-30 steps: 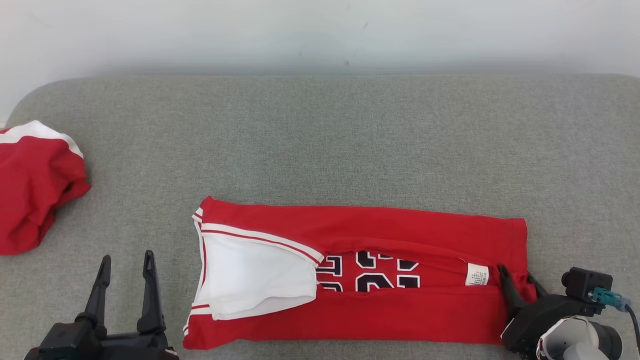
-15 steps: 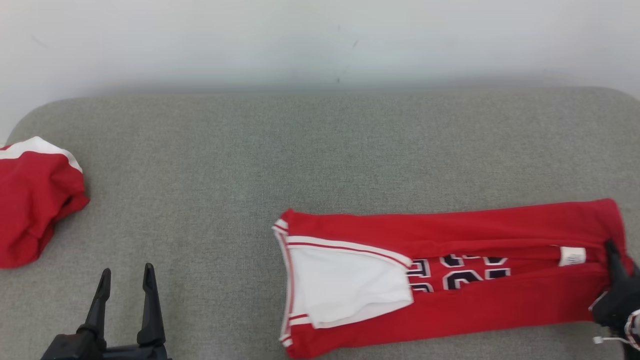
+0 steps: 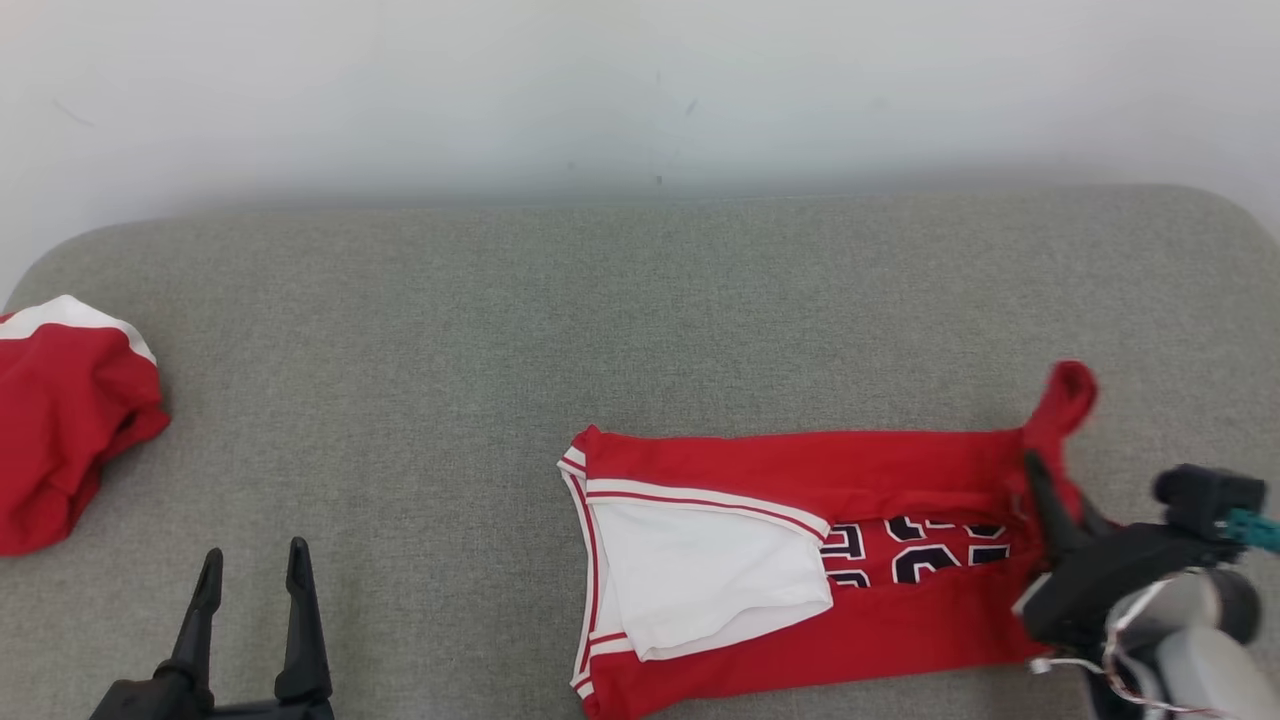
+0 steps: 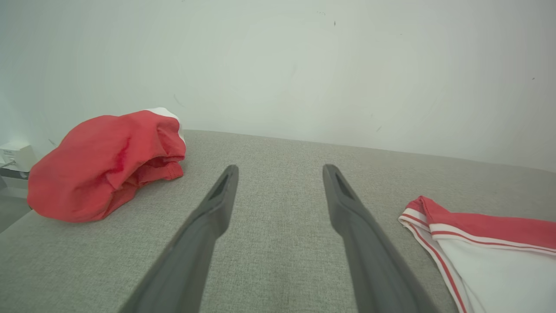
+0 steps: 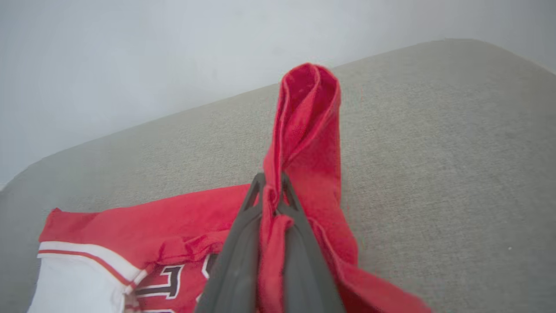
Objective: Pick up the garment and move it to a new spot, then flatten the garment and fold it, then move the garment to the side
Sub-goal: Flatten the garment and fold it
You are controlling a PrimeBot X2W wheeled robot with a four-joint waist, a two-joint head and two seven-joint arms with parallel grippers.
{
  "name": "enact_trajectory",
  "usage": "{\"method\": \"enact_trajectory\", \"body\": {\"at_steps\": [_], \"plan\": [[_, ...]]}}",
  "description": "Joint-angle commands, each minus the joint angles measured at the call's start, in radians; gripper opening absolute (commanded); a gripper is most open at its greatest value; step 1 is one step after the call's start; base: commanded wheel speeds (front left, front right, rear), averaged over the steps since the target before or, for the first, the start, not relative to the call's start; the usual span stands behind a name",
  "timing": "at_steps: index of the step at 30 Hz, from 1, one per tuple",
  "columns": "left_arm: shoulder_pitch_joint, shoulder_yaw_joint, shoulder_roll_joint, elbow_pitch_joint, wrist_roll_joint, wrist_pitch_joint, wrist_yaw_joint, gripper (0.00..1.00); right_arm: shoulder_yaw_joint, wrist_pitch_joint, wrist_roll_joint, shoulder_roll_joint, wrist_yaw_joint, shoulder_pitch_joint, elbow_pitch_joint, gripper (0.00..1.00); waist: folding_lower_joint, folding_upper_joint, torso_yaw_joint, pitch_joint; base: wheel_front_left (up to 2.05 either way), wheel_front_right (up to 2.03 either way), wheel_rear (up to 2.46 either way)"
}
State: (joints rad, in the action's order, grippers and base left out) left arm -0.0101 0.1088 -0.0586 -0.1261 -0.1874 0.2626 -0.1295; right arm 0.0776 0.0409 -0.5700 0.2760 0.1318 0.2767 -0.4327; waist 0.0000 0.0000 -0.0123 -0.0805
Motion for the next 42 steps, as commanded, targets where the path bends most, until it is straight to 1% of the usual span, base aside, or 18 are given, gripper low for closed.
{"method": "enact_trajectory", "body": {"at_steps": [1, 7, 13, 19, 30, 31, 32, 33, 34, 39, 42], "plan": [[0.004, 0.002, 0.003, -0.002, -0.002, 0.003, -0.001, 1.00, 0.017, 0.007, -0.008, -0.019, -0.002, -0.011, 0.035, 0.00, 0.0000, 0.0000, 0.001, 0.000, 0.00, 0.00, 0.00], [-0.005, -0.006, 0.005, -0.005, 0.001, 0.003, 0.000, 1.00, 0.126, 0.052, -0.015, -0.116, -0.002, -0.035, 0.169, 0.00, 0.0000, 0.0000, 0.014, -0.001, 0.00, 0.00, 0.00], [-0.016, -0.021, 0.006, -0.009, -0.002, 0.003, 0.000, 1.00, 0.227, 0.075, -0.011, -0.190, -0.002, -0.036, 0.223, 0.00, 0.0000, 0.0000, 0.036, -0.004, 0.00, 0.00, 0.00], [-0.027, -0.031, 0.007, -0.020, -0.009, 0.003, -0.001, 1.00, 0.304, 0.046, -0.033, -0.223, -0.002, -0.010, 0.163, 0.00, 0.0000, 0.0000, 0.054, -0.007, 0.00, 0.00, 0.00], [-0.046, -0.052, 0.008, -0.043, -0.022, 0.003, 0.000, 1.00, 0.435, -0.057, -0.142, -0.226, -0.002, 0.079, -0.011, 0.00, 0.0000, 0.0000, 0.092, -0.010, 0.00, 0.00, 0.00], [-0.047, -0.054, 0.008, -0.045, -0.023, 0.003, 0.000, 1.00, 0.443, -0.057, -0.147, -0.226, -0.002, 0.087, -0.032, 0.08, 0.0000, 0.0000, 0.094, -0.011, 0.00, 0.00, 0.00], [-0.047, -0.054, 0.008, -0.045, -0.023, 0.003, 0.000, 1.00, 0.443, -0.057, -0.147, -0.226, -0.002, 0.087, -0.032, 0.08, 0.0000, 0.0000, 0.094, -0.011, 0.00, 0.00, 0.00], [-0.049, -0.055, 0.008, -0.047, -0.022, 0.003, 0.000, 1.00, 0.455, -0.063, -0.151, -0.227, -0.002, 0.099, -0.047, 0.84, 0.0000, 0.0000, 0.096, -0.011, 0.00, 0.00, 0.00], [-0.050, -0.057, 0.008, -0.049, -0.022, 0.003, 0.000, 1.00, 0.462, -0.070, -0.157, -0.227, -0.002, 0.108, -0.063, 1.00, 0.0000, 0.0000, 0.098, -0.011, 0.00, 0.00, 0.00], [-0.051, -0.054, 0.008, -0.056, -0.024, 0.003, -0.001, 1.00, 0.462, -0.138, -0.136, -0.226, -0.002, 0.145, -0.111, 1.00, 0.0000, 0.0000, 0.095, -0.012, 0.00, 0.00, 0.00], [-0.051, -0.049, 0.009, -0.059, -0.024, 0.003, -0.001, 1.00, 0.434, -0.188, -0.098, -0.225, -0.002, 0.168, -0.122, 1.00, 0.0000, 0.0000, 0.084, -0.010, 0.00, 0.00, 0.00]]}}
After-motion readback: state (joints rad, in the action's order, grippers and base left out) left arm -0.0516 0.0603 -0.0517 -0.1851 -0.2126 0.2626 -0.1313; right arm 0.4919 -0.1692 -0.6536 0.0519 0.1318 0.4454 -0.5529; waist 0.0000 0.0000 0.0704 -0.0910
